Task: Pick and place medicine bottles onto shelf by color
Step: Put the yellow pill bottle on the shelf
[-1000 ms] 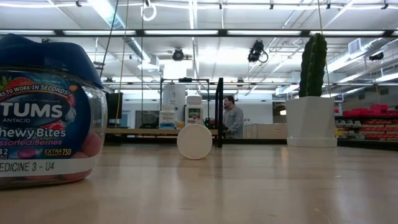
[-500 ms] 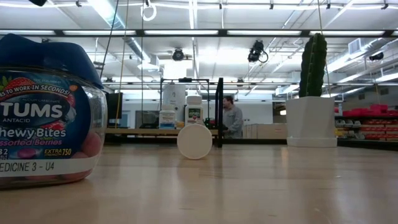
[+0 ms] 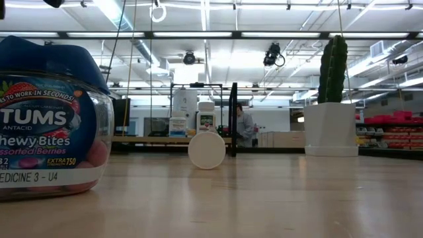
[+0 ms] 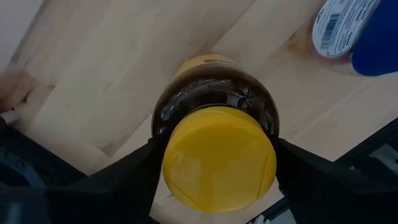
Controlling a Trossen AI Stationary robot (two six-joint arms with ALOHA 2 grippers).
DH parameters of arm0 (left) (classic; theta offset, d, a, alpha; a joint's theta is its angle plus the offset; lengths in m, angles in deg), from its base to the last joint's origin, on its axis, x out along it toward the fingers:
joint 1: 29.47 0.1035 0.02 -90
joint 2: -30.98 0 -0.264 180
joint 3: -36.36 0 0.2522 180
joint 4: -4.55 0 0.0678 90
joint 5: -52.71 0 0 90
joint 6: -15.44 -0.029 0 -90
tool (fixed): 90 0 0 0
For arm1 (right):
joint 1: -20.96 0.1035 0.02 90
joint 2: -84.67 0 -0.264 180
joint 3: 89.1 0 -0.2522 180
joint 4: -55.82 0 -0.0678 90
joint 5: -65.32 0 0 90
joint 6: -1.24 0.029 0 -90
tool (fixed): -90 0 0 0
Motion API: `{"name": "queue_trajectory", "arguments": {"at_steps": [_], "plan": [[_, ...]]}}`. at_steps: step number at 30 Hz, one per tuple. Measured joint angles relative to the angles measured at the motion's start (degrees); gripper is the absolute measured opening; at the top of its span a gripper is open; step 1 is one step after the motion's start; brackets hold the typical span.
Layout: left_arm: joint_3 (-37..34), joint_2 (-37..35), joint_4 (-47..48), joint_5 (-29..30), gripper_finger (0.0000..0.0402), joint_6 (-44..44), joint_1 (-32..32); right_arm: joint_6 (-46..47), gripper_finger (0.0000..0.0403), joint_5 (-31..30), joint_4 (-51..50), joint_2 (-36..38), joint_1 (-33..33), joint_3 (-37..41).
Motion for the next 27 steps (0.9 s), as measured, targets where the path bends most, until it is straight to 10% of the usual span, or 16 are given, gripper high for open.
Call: {"name": "queue_trajectory", "arguments": {"at_steps": [17, 27], "plan": [[-0.25, -4.5, 4.94, 1.11, 0.0227, -20.65, 14.64, -2.99, 0.0276, 0.24, -1.63, 0.0, -1.73, 0.0], [6.87, -4.97, 9.53, 1.37, 0.0219, -53.97, 33.36, -8.33, 0.0274, 0.84, -1.62, 0.09, -4.72, 0.0]]}}
